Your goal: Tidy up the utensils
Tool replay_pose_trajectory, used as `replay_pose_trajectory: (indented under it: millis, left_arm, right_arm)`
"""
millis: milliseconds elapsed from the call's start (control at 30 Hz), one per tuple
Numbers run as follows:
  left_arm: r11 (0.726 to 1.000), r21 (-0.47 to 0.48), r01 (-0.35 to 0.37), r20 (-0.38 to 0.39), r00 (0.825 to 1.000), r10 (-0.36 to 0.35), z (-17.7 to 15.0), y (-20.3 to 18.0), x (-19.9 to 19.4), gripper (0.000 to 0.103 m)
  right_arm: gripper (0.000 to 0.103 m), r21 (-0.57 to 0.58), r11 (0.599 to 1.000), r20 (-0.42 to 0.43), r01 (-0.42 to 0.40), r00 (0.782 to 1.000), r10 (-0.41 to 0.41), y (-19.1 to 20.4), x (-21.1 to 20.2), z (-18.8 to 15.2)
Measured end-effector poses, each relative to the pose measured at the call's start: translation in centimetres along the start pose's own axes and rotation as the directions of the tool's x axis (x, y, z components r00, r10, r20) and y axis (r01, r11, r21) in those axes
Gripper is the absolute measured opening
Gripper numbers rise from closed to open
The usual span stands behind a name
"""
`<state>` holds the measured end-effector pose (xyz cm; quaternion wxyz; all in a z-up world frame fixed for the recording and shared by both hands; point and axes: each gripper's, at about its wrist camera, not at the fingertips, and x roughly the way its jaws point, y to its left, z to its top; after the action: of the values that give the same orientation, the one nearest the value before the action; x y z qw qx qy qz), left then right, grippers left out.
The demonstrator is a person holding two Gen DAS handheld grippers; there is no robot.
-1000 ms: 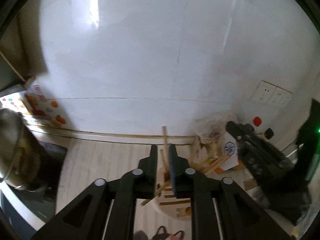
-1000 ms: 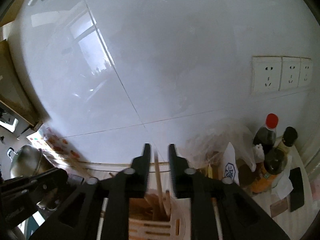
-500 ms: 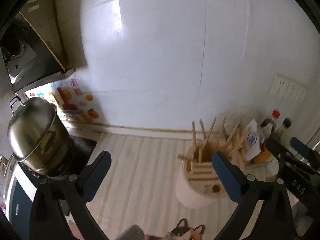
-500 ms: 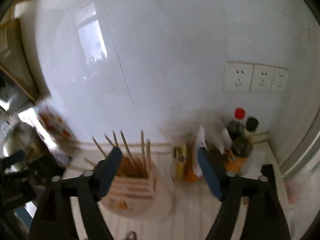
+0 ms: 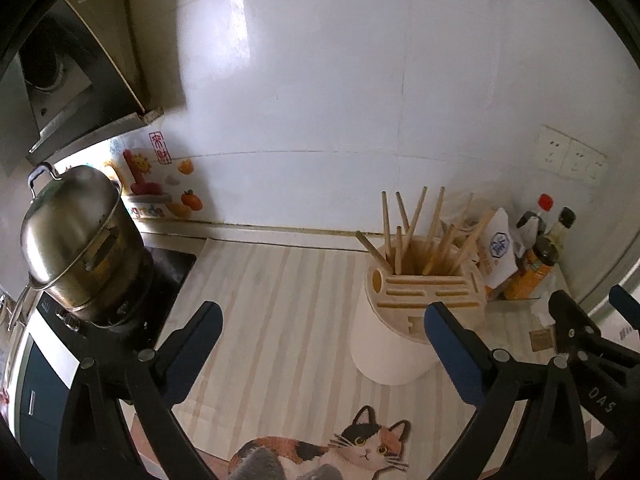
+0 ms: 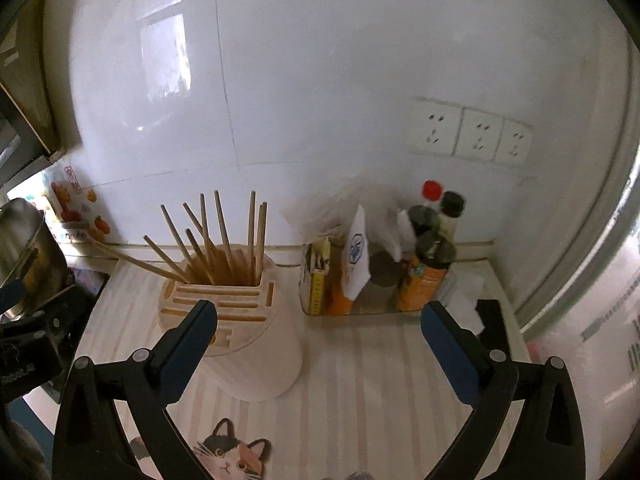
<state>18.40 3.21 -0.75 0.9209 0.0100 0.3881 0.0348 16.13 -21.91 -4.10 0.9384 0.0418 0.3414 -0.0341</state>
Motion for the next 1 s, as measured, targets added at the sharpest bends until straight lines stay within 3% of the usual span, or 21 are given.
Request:
replay_pose_trajectory:
  millis: [533, 800, 1000]
  left_arm:
    - [0.996, 0.065, 0.064, 0.112, 0.991, -0.071, -6.0, 3.9, -13.2, 0.103]
    - [0.994, 0.078, 0.070, 0.114, 0.990, -0.079, -7.6, 4.5, -15.6, 0.103]
    - [0.995, 0.076, 0.062, 0.123, 0.990, -0.071, -7.7, 4.0, -16.2, 0.103]
  right_arm:
    - [0.103, 0.068, 0.994, 0.149, 0.088, 0.984, -0.097, 1.2, -17.3, -5.2]
    - [0.103, 0.078, 0.992, 0.145, 0.096, 0.984, -0.107, 1.6, -21.0, -7.6]
    - [0.103, 0.074, 0.993, 0.153, 0.088, 0.983, -0.099, 1.2, -22.1, -7.5]
